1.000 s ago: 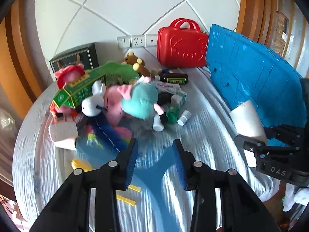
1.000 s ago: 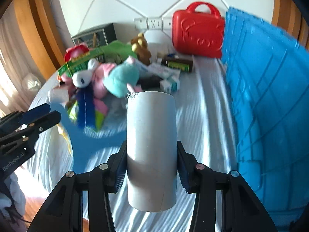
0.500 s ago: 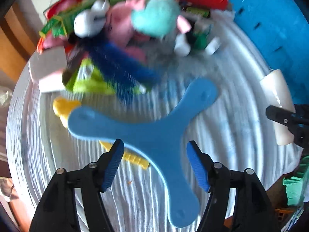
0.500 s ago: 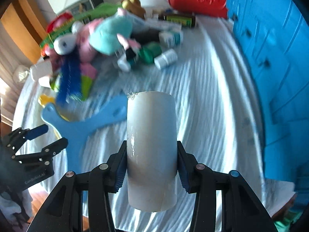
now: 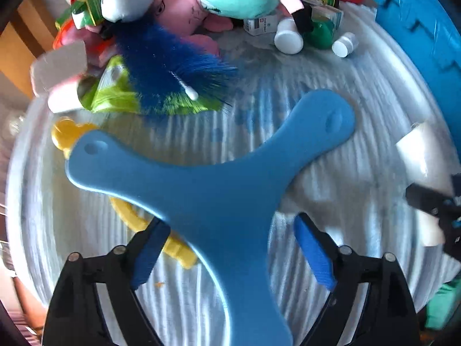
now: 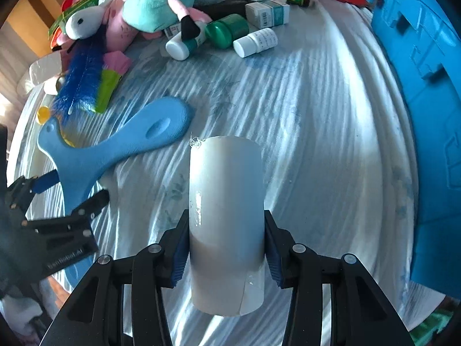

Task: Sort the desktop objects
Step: 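Carry the blue toy and white cylinder in both tools toward the blue crate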

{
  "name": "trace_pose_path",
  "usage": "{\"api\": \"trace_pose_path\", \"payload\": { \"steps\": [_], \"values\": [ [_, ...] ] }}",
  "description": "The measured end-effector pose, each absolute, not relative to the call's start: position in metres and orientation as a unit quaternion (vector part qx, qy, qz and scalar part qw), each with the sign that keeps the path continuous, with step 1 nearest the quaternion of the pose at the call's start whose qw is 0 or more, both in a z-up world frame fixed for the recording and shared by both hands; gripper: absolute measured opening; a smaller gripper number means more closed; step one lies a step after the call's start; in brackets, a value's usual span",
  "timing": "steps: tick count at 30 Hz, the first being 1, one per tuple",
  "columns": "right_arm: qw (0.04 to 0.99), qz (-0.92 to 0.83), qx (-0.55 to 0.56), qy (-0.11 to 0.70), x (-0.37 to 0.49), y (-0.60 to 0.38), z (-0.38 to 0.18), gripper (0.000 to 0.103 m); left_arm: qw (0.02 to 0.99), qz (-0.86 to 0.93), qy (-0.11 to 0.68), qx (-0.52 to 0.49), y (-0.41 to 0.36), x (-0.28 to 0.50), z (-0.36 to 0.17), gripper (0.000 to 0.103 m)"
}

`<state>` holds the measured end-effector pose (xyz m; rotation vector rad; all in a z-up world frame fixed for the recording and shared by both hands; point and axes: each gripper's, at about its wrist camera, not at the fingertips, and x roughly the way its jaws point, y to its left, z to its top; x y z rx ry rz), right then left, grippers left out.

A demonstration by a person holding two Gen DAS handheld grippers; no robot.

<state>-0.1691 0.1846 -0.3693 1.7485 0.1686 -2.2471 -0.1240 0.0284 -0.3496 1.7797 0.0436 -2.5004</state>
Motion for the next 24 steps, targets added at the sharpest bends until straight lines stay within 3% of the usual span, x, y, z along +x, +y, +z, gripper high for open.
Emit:
{"api": "trace_pose_path", "payload": {
  "steps": [1,2,8,14,17,24],
  "values": [
    [0.147,-0.78,0.605,0.061,-0.168,0.184,-0.368,0.045,0.025,-0.815,0.028,0.578,0.029,-0.121,-0.347,0.055],
    [0.149,-0.782,0.602,0.062,-0.167,0.183,-0.366,0.045,0.03,-0.817,0.022,0.576,0.03,-0.118,-0.344,0.051],
    [0.162,-0.8,0.574,0.066,-0.16,0.18,-0.338,0.045,0.026,-0.847,0.028,0.53,0.033,-0.103,-0.303,0.042],
    [0.17,-0.827,0.533,0.057,-0.153,0.176,-0.294,0.045,0.012,-0.881,0.032,0.473,0.028,-0.098,-0.244,0.02],
    [0.17,-0.839,0.514,0.055,-0.151,0.172,-0.277,0.045,0.002,-0.89,0.031,0.455,0.027,-0.099,-0.227,0.015],
    [0.166,-0.852,0.495,0.046,-0.146,0.17,-0.252,0.045,-0.014,-0.904,0.02,0.428,0.022,-0.1,-0.204,0.015]
  ]
}}
